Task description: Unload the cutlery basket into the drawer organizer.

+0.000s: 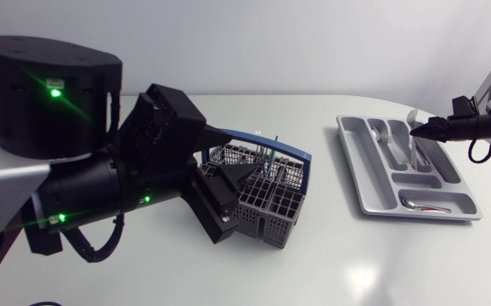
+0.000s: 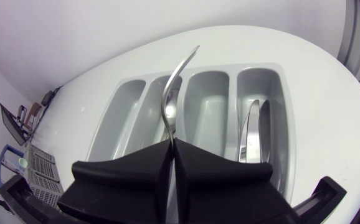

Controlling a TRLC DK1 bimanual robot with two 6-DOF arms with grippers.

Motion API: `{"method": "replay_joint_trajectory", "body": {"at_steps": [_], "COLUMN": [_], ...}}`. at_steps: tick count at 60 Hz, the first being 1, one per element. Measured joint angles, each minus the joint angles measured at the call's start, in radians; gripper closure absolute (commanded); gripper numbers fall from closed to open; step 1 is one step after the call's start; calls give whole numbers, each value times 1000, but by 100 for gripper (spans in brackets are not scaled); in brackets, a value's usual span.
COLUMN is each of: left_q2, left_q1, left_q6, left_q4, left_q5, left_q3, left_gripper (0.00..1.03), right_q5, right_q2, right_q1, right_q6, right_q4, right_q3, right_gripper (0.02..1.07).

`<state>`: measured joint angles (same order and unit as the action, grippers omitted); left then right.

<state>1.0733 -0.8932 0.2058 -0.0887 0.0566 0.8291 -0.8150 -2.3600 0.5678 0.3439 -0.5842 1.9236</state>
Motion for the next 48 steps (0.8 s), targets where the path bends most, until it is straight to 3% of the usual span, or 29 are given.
{"method": "replay_joint_trajectory", "body": {"at_steps": [8, 21, 33, 48], "left_q2": [0, 1, 1, -11], "left_q1": [-7, -22, -22, -21], "left_q6": [0, 0, 0, 0], "left_q4": [0, 4, 3, -1], "left_q5": [0, 2, 4, 4], "left_q3": [0, 0, 0, -6], "left_gripper": [24, 24, 24, 24], "right_q5": [13, 333, 589, 760], "right_q2": [19, 195, 207, 169], "right_q1": [2, -92, -197, -220], "right_q6": [17, 23, 21, -1], "right_q4": [8, 203, 294, 328], "right_q3": [-23, -258, -307, -306], "right_gripper": [101, 101, 101, 101]}}
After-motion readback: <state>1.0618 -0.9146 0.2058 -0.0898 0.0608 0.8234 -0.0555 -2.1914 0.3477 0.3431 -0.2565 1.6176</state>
